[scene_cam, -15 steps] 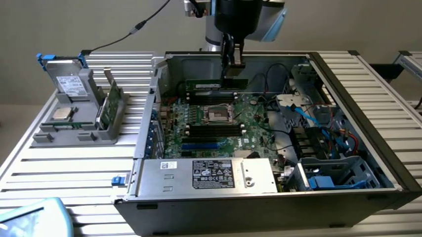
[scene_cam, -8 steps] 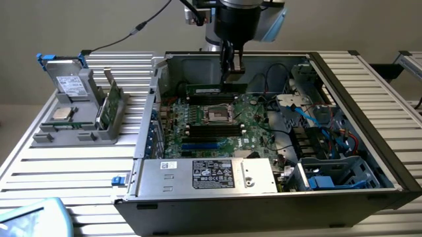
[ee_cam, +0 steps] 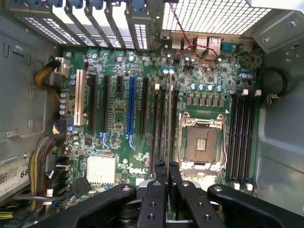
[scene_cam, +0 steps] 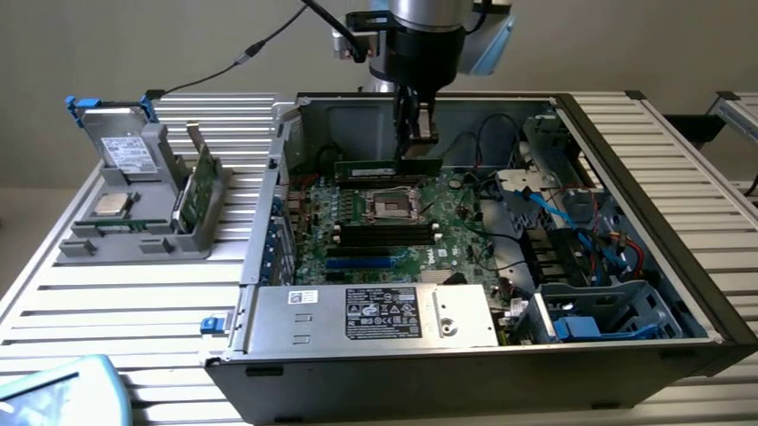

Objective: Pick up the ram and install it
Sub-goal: 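Insert the ram into the slot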

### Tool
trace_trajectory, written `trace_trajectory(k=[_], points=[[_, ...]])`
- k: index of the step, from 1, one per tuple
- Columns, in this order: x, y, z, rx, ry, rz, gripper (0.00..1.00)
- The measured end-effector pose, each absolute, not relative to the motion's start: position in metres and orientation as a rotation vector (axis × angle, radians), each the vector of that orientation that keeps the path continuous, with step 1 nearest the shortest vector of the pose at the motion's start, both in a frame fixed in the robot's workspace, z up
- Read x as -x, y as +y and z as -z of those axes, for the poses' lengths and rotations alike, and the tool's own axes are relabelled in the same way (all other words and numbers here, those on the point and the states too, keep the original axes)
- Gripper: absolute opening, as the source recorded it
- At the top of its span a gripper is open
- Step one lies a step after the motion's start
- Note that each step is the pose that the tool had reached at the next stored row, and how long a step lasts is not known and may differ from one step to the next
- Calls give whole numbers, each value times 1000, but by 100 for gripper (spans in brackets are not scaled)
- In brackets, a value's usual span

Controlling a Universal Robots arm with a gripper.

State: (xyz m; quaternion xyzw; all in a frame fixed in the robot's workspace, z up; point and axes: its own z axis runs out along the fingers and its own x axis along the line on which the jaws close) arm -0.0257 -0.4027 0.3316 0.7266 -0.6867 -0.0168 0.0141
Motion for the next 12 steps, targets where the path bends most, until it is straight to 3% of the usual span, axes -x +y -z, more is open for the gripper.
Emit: trace_trajectory(k=[12], points=[[25,-402,-310,-2185,-2219,54,13]])
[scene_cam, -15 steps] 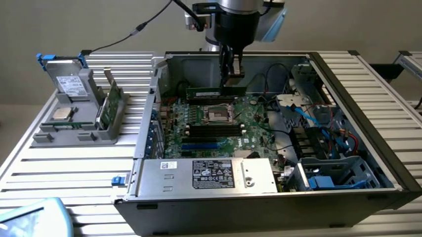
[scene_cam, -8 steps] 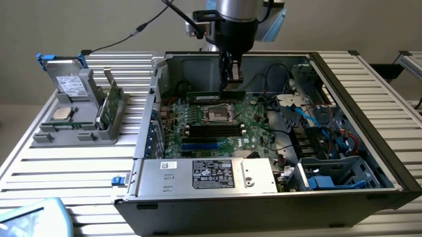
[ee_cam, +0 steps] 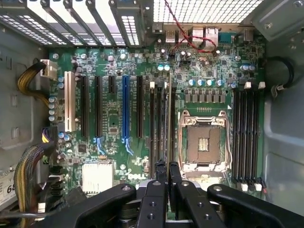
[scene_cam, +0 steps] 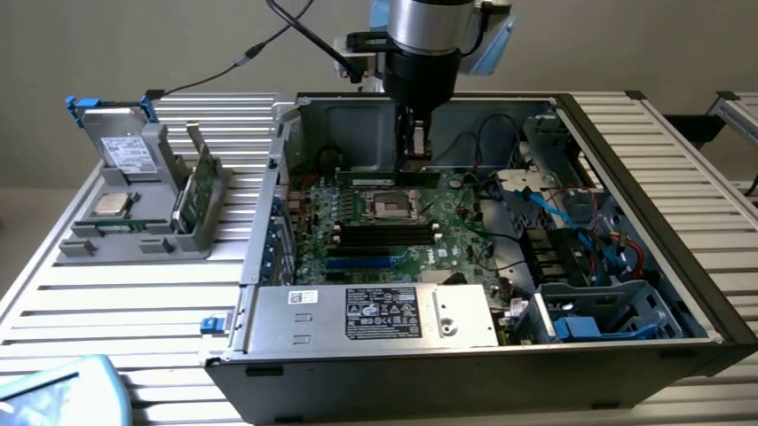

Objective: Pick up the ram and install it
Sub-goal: 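Insert the ram into the slot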

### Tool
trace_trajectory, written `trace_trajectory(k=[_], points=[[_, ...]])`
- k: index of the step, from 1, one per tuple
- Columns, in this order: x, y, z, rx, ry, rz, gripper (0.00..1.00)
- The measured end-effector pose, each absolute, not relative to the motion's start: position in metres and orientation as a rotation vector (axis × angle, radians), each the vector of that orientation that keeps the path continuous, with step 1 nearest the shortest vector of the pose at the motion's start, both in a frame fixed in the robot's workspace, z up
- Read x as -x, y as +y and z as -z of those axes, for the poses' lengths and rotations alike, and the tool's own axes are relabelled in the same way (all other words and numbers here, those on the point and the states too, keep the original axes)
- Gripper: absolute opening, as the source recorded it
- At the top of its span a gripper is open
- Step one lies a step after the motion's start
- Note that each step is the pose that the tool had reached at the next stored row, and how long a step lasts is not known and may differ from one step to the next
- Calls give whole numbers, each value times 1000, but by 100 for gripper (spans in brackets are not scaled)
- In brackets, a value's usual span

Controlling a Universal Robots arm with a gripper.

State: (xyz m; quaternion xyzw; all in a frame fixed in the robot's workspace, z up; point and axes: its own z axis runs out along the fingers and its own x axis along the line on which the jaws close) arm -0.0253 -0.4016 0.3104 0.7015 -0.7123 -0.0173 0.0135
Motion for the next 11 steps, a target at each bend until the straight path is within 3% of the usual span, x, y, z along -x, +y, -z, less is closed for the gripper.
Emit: trace_trajectory(k=[11], points=[[25,-400,-298,-2133,-2260,42,13]])
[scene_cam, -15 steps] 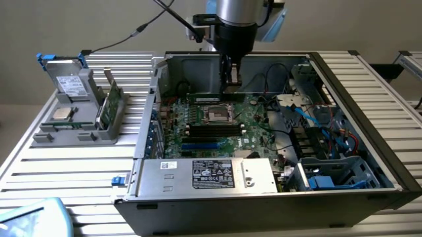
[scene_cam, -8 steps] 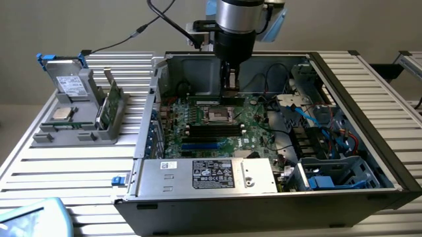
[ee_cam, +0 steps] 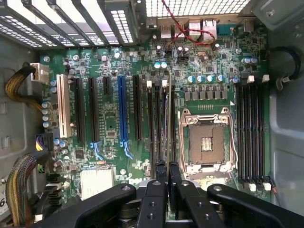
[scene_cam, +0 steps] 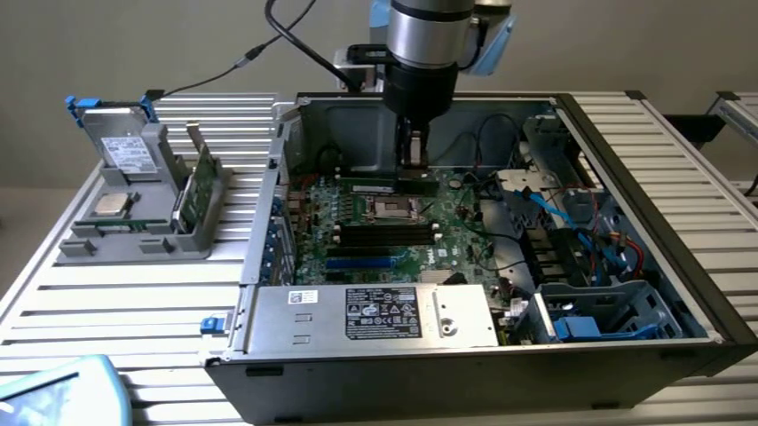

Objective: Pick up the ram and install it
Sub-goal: 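Insert the ram into the slot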

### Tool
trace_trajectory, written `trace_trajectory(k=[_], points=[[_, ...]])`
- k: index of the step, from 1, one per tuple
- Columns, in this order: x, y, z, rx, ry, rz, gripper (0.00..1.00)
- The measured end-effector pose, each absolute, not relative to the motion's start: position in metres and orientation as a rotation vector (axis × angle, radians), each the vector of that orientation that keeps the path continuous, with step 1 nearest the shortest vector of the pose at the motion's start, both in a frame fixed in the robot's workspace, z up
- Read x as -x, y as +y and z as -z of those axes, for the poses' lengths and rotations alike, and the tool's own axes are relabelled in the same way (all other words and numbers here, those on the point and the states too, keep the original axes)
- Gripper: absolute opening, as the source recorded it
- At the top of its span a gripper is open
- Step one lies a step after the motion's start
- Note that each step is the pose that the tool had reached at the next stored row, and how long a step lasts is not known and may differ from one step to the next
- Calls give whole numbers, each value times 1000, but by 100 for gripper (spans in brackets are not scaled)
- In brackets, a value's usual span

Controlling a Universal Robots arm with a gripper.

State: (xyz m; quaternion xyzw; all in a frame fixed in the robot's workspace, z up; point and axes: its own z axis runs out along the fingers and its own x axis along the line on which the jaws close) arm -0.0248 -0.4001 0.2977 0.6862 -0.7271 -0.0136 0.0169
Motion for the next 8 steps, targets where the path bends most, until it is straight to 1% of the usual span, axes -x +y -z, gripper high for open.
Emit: trace_trajectory(k=[8], points=[[24,-396,-292,-2116,-2266,16,13]])
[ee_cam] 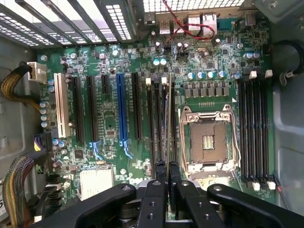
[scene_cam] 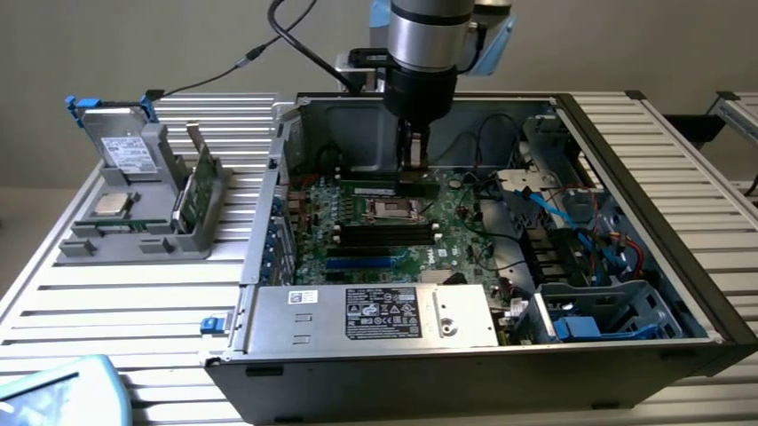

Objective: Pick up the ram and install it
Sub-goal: 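Insert the ram into the slot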

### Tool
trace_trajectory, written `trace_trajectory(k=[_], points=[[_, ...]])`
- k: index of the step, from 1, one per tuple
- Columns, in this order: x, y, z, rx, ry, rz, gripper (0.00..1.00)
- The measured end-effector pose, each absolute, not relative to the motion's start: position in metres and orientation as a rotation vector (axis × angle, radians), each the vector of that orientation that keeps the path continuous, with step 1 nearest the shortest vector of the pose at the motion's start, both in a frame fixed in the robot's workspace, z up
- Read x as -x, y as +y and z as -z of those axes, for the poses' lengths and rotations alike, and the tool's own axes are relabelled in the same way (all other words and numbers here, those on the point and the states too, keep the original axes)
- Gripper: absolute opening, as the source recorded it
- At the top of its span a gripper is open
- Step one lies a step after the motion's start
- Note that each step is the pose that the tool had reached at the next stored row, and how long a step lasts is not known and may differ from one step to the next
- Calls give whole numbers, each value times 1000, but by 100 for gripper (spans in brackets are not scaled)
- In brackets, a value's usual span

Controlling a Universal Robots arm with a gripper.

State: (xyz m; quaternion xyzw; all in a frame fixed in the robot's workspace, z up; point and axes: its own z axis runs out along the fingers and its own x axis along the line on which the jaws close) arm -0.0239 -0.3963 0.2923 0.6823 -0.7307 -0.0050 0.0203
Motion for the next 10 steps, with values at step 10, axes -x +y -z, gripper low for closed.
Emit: trace_trajectory(k=[10], points=[[24,-394,-281,-2123,-2255,-16,13]])
